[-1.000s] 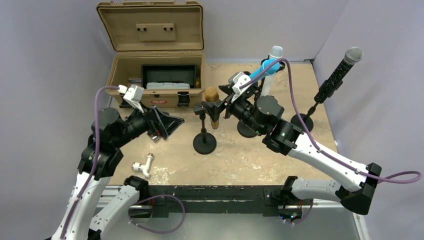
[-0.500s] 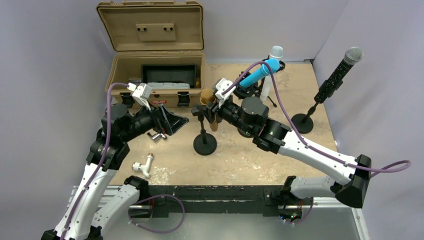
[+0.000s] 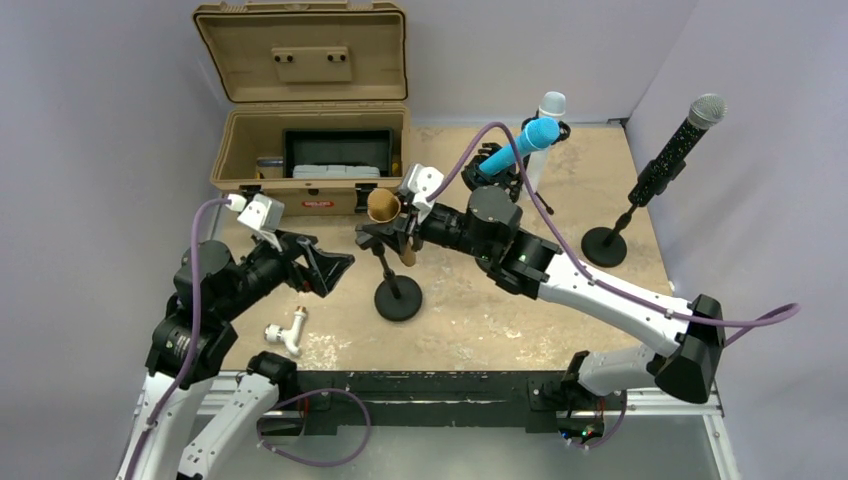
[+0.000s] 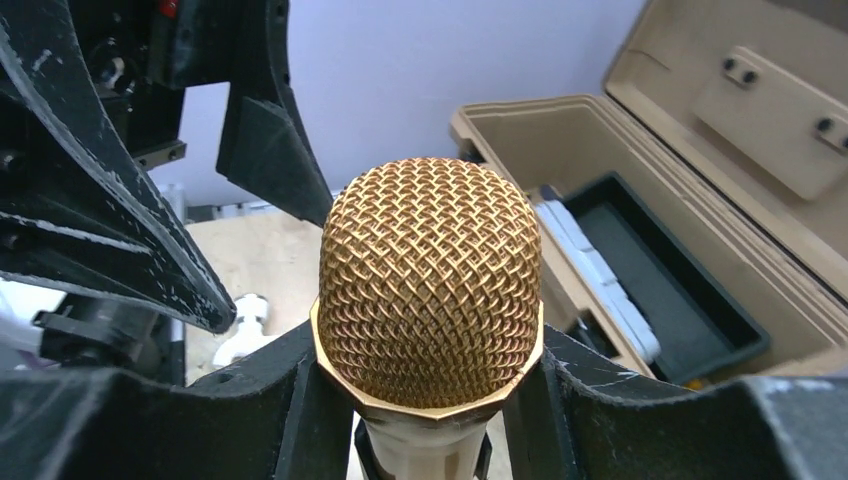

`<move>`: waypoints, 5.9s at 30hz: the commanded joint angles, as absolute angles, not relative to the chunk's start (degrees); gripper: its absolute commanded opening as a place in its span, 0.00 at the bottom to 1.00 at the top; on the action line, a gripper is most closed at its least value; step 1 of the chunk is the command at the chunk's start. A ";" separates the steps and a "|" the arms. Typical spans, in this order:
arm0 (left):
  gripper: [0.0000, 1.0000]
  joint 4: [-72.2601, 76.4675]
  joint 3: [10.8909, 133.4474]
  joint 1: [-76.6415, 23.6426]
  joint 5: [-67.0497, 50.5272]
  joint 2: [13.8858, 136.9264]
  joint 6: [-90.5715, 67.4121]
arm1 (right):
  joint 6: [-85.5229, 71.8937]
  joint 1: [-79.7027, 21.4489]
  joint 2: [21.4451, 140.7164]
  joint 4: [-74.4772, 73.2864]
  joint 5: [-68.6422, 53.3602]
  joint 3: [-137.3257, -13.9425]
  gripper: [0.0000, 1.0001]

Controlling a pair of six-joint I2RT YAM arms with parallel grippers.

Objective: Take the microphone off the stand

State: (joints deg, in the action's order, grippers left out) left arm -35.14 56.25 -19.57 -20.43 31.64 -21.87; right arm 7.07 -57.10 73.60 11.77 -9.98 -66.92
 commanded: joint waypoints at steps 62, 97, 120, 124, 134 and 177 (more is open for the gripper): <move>0.00 -31.49 52.92 -19.69 -23.36 37.69 -4.13 | -5.40 -48.96 84.99 29.87 -23.23 -78.69 0.00; 0.58 -40.49 55.82 -19.68 -12.84 32.13 -16.51 | -38.51 -53.69 104.92 4.64 1.06 -73.40 0.00; 0.88 -46.20 65.27 -19.69 -11.75 28.75 -16.02 | -43.31 -57.43 102.45 13.92 16.00 -57.96 0.12; 0.88 -48.36 68.36 -19.64 -9.98 27.67 -16.55 | -44.54 -58.58 103.04 16.07 18.10 -56.56 0.21; 0.89 -48.58 68.39 -19.64 -10.14 24.79 -17.32 | -46.15 -60.55 104.70 19.63 24.60 -52.57 0.53; 0.90 -48.74 65.93 -19.69 -6.80 22.63 -20.71 | -33.87 -66.64 76.71 16.99 -5.22 -61.51 0.89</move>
State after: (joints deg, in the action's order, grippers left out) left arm -51.29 67.16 -19.64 -8.38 23.51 -19.05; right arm -34.39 -66.37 80.01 14.33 6.96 -58.02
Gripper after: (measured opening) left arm 0.897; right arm 0.885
